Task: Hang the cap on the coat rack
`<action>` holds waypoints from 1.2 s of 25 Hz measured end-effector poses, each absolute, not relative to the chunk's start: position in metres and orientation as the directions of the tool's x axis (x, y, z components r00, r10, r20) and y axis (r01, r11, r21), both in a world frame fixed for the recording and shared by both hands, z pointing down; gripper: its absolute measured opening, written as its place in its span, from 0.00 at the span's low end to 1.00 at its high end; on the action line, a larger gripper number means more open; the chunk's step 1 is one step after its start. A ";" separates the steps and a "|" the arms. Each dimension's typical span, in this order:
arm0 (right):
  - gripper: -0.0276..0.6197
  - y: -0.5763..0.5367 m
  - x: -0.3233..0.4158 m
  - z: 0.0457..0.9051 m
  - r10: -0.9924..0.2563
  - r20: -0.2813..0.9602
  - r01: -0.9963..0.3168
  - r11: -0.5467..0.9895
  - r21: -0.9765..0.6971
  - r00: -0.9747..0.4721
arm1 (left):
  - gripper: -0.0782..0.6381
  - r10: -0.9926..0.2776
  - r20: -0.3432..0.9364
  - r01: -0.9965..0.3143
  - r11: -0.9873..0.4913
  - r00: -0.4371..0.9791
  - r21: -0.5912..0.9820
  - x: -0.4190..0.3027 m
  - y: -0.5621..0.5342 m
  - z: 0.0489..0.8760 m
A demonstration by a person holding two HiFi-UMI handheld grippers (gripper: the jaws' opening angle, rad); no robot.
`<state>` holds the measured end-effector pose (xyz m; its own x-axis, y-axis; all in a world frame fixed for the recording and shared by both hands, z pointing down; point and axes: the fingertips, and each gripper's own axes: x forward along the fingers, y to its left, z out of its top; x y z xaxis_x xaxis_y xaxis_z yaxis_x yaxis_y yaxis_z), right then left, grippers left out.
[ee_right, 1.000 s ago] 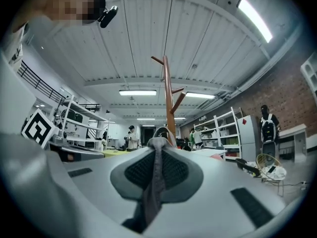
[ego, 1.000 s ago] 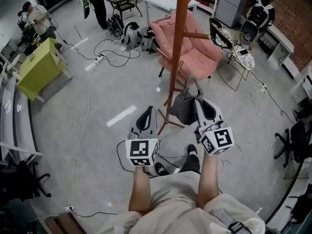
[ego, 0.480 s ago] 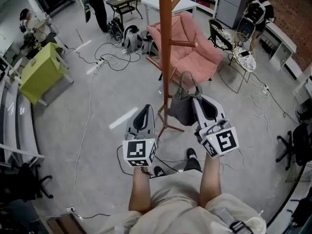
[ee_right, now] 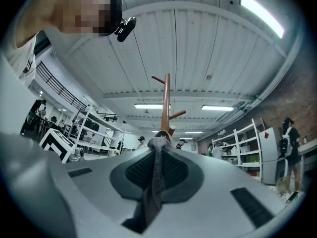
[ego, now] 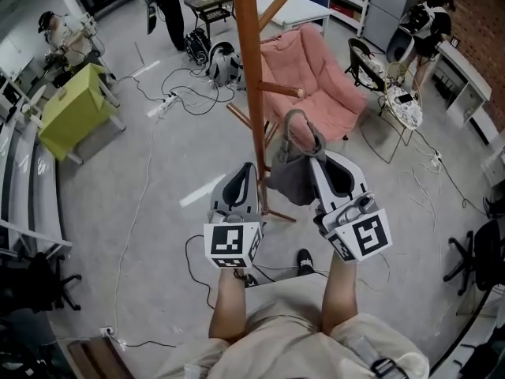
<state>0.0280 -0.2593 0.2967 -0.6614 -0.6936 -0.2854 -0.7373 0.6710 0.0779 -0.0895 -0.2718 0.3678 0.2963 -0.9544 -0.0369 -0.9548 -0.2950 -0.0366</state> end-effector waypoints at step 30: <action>0.06 -0.286 0.034 0.246 -0.554 -0.386 -0.654 0.729 0.203 -0.737 | 0.12 -0.977 -0.079 -0.980 -0.193 0.197 -0.054 -0.055 -0.315 0.354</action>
